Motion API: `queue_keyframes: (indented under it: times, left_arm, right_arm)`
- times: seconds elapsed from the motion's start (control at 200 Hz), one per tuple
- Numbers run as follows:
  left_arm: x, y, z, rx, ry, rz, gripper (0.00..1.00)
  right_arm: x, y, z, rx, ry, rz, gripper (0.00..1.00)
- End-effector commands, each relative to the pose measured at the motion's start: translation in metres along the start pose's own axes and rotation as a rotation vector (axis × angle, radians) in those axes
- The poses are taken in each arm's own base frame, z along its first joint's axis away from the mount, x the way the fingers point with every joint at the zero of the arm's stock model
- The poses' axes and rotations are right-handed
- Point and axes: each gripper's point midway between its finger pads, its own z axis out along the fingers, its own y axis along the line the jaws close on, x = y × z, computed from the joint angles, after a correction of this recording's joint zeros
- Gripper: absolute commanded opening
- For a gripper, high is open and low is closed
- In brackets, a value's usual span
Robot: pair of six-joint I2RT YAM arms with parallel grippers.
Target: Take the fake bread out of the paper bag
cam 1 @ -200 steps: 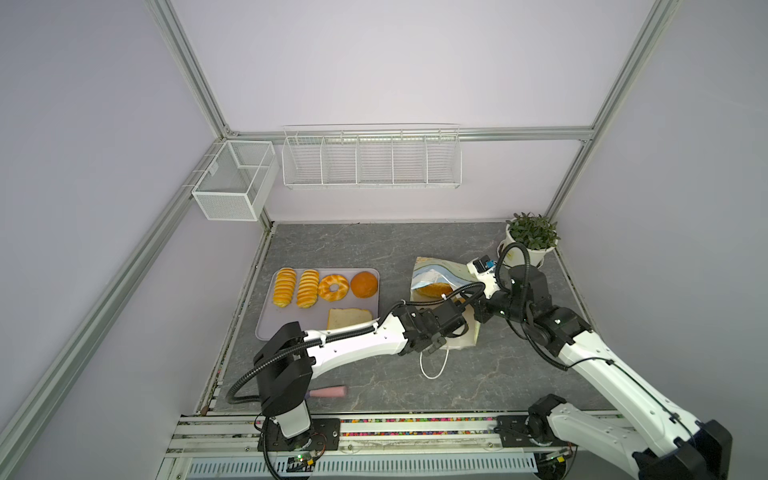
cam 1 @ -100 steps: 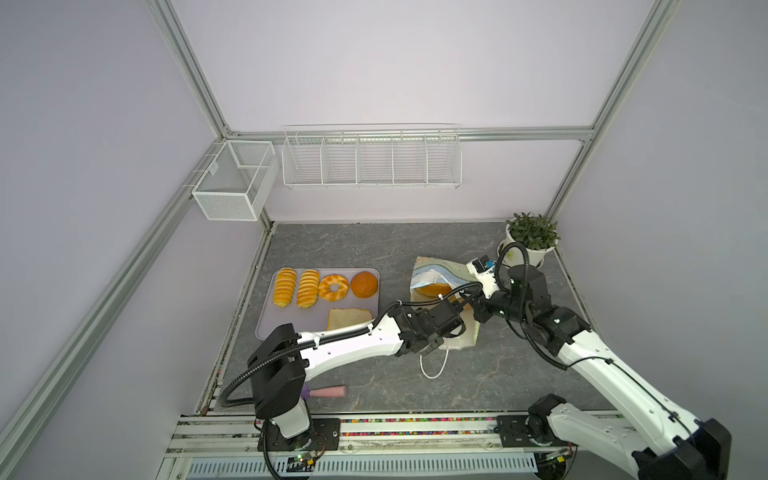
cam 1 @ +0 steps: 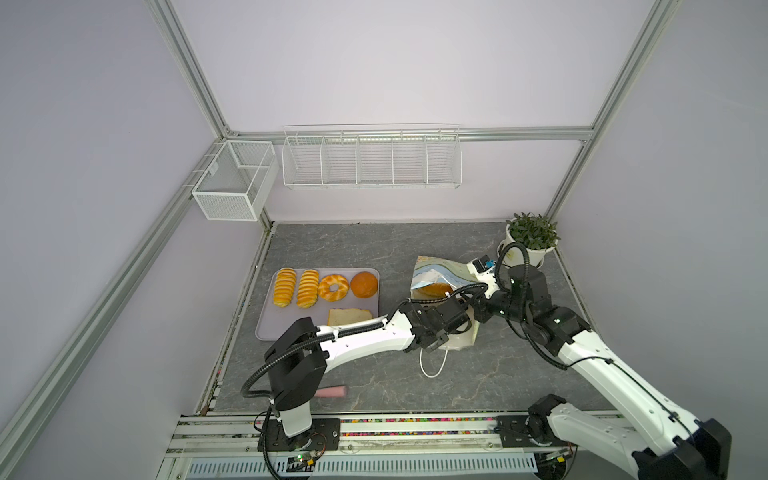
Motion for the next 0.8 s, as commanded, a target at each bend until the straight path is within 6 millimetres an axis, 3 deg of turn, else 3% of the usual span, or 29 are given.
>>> queue_keyframes:
  times: [0.0, 0.095, 0.33, 0.66, 0.68, 0.795]
  left_arm:
    - [-0.017, 0.007, 0.003, -0.035, -0.025, 0.012, 0.42]
    - [-0.014, 0.009, 0.005, -0.053, -0.007, 0.025, 0.38]
    - [-0.010, 0.016, -0.008, -0.060, -0.013, 0.025, 0.18]
    - [0.005, 0.029, -0.046, -0.039, -0.025, -0.016, 0.11]
    - [0.007, 0.029, -0.049, -0.035, -0.025, -0.019, 0.11]
    - [0.016, 0.030, -0.064, -0.021, -0.020, -0.028, 0.08]
  right_arm:
    - [-0.007, 0.007, -0.002, -0.031, -0.022, -0.032, 0.07]
    - [-0.007, 0.006, -0.001, -0.030, -0.021, -0.031, 0.07]
    - [-0.007, 0.002, 0.003, -0.013, -0.009, -0.024, 0.07]
    - [-0.006, -0.013, 0.014, 0.051, 0.000, 0.008, 0.07]
    - [-0.018, -0.012, 0.011, 0.054, -0.028, 0.003, 0.07]
    - [-0.023, -0.017, 0.013, 0.079, -0.034, 0.020, 0.07]
